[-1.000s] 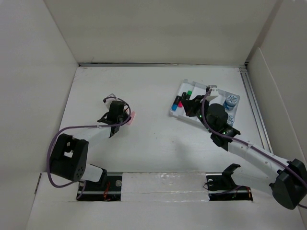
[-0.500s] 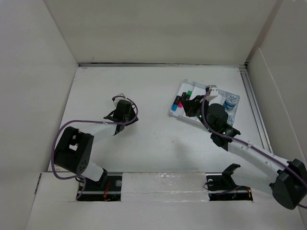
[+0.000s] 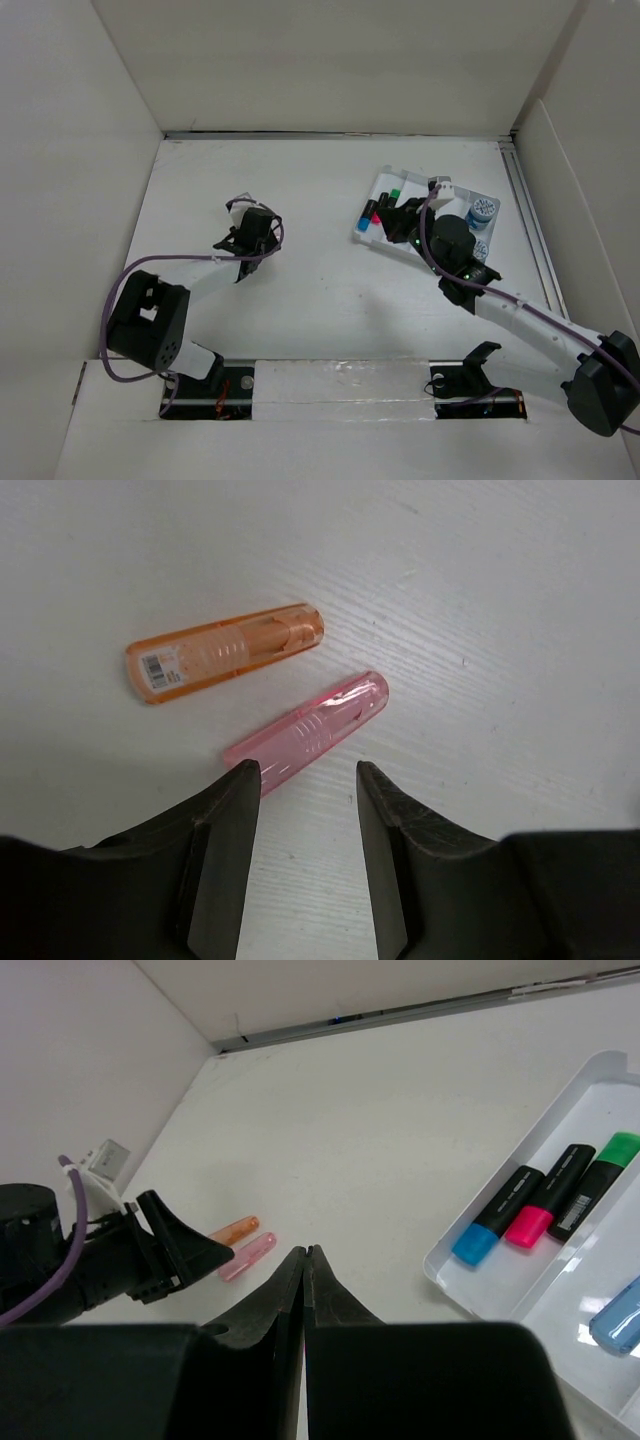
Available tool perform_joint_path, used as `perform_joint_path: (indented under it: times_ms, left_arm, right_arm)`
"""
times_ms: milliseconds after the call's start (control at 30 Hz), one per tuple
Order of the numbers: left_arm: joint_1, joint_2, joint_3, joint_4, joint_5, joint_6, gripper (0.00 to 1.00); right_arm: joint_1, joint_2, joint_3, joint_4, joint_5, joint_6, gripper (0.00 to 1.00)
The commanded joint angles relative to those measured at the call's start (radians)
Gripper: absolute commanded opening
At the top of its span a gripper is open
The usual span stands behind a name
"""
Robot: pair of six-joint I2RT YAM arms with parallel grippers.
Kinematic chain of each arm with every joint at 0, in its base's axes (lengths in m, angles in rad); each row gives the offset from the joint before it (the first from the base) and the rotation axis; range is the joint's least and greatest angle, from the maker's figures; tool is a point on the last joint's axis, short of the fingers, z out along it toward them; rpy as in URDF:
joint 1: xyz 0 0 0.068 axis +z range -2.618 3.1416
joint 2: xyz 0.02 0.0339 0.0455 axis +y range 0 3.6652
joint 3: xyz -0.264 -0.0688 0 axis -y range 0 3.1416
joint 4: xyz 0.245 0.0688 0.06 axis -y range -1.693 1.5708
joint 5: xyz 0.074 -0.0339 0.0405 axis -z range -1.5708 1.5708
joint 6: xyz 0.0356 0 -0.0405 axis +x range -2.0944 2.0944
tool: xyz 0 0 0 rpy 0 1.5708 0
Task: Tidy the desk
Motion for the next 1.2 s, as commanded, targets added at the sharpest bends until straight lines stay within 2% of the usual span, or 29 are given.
perform_joint_path:
  times_ms: [0, 167, 233, 567, 600, 767, 900, 1167]
  left_arm:
    - [0.001, -0.076, -0.002, 0.023, -0.106, 0.029, 0.40]
    - [0.001, -0.014, 0.023, 0.074, -0.086, 0.107, 0.40]
    - [0.001, 0.043, 0.078, 0.038, -0.082, 0.133, 0.40]
    - [0.043, 0.140, 0.093, 0.072, 0.023, 0.182, 0.40]
    - [0.043, 0.158, 0.099, 0.072, 0.038, 0.183, 0.40]
    - [0.043, 0.166, 0.092, 0.058, 0.056, 0.180, 0.40]
    - [0.001, 0.165, 0.093, 0.017, 0.026, 0.167, 0.39]
    - [-0.011, 0.131, 0.064, 0.011, 0.058, 0.138, 0.39]
  right_arm:
    - [-0.006, 0.013, 0.049, 0.032, -0.022, -0.010, 0.06]
    - [-0.006, 0.011, 0.049, 0.031, -0.023, -0.009, 0.11]
    - [-0.006, 0.007, 0.047, 0.029, -0.019, -0.009, 0.19]
    - [-0.006, 0.002, 0.045, 0.031, -0.026, -0.010, 0.37]
    - [-0.006, -0.001, 0.044, 0.031, -0.022, -0.010, 0.43]
    - [-0.006, -0.009, 0.041, 0.031, -0.019, -0.009, 0.51]
    - [-0.006, -0.006, 0.042, 0.032, -0.025, -0.009, 0.59]
    - [-0.006, -0.003, 0.045, 0.035, -0.039, -0.009, 0.68]
